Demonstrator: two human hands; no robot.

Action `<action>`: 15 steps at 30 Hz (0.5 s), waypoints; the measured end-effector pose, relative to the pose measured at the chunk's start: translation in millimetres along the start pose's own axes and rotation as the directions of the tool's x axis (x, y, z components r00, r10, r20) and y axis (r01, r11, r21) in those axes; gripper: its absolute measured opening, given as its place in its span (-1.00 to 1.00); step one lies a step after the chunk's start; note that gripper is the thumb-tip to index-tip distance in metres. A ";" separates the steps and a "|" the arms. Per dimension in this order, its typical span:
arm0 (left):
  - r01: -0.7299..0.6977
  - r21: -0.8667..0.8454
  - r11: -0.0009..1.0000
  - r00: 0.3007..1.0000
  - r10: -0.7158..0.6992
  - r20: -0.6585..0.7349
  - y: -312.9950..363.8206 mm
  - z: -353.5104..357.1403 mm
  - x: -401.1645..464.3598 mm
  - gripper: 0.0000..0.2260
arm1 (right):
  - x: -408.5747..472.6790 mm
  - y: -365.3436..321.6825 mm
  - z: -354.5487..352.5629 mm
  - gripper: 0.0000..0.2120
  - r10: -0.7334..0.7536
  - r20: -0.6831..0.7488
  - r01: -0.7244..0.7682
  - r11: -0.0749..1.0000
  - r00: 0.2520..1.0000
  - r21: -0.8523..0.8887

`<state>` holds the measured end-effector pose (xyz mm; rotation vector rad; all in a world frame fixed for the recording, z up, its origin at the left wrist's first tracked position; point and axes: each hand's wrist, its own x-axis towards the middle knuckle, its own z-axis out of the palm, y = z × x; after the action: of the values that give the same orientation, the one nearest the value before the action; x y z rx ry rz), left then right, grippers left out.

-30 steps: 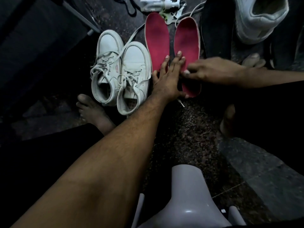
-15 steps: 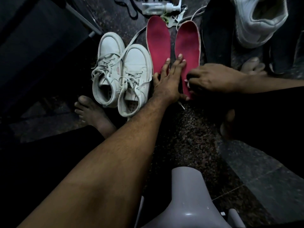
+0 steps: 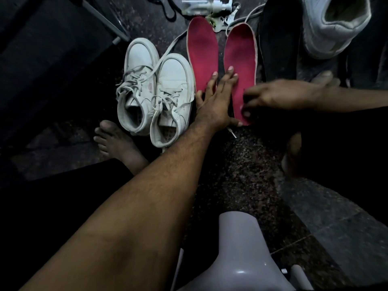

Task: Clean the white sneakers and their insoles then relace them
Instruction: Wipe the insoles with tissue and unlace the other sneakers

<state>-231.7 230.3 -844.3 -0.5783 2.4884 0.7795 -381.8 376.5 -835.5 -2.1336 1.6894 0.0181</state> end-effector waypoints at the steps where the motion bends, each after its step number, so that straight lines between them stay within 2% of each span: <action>1: 0.002 0.002 1.000 1.000 -0.002 -0.001 0.1 0.2 0.1 0.17 | 1.5 7.4 -7.6 -0.55 0.136 -0.074 -0.129 0.988 0.988 0.084; 2: 0.003 0.007 1.000 1.000 -0.003 -0.001 0.5 0.0 0.1 0.17 | 4.4 10.9 -12.0 -0.64 0.209 -0.150 -0.194 0.975 0.966 0.105; 3: 0.006 0.012 1.000 1.000 -0.006 0.000 0.8 -0.8 0.0 0.17 | 7.9 10.1 -14.8 -0.69 0.206 -0.210 -0.192 0.978 0.956 0.084; 4: 0.008 0.015 1.000 1.000 -0.008 0.000 1.1 -1.2 0.2 0.16 | 11.5 2.6 -13.4 -0.72 0.138 -0.207 -0.128 0.990 0.969 0.063; 5: 0.007 0.018 1.000 1.000 -0.007 -0.001 1.6 -1.3 0.7 0.15 | 14.1 -11.2 -10.1 -0.75 0.002 -0.158 0.002 1.000 0.987 0.025; 6: 0.006 0.021 1.000 1.000 -0.006 -0.003 2.0 -1.1 1.1 0.13 | 14.4 -19.6 -5.2 -0.74 -0.135 -0.136 0.137 0.991 0.981 0.005; 7: 0.008 0.021 1.000 1.000 -0.008 -0.004 2.3 -0.7 1.1 0.12 | 13.4 -20.9 -5.0 -0.69 -0.195 -0.129 0.197 0.980 0.972 0.001; 8: 0.010 0.019 1.000 1.000 -0.010 -0.004 2.6 -0.6 1.0 0.13 | 12.0 -15.8 -8.3 -0.63 -0.179 -0.140 0.184 0.983 0.974 0.021; 11: 0.013 0.029 0.999 1.000 -0.013 0.001 2.6 -2.3 0.9 0.17 | 7.2 10.9 -19.3 -0.65 0.173 -0.257 -0.128 0.975 0.951 0.182; 12: 0.014 0.029 0.999 1.000 -0.014 0.006 2.4 -2.9 0.9 0.18 | 6.3 10.8 -16.3 -0.64 0.200 -0.261 -0.152 0.969 0.944 0.193; 13: 0.015 0.023 1.000 1.000 -0.015 0.010 2.5 -2.8 0.7 0.17 | 6.8 2.5 -14.5 -0.63 0.140 -0.237 -0.101 0.980 0.961 0.169; 15: 0.012 0.018 1.000 1.000 -0.012 0.008 3.3 -1.5 0.6 0.15 | 9.2 -18.4 -8.1 -0.64 -0.111 -0.137 0.127 0.985 0.984 0.114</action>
<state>-234.3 231.7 -842.1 -0.5818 2.4793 0.7532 -364.2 368.6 -824.8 -2.1806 1.5851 -0.2579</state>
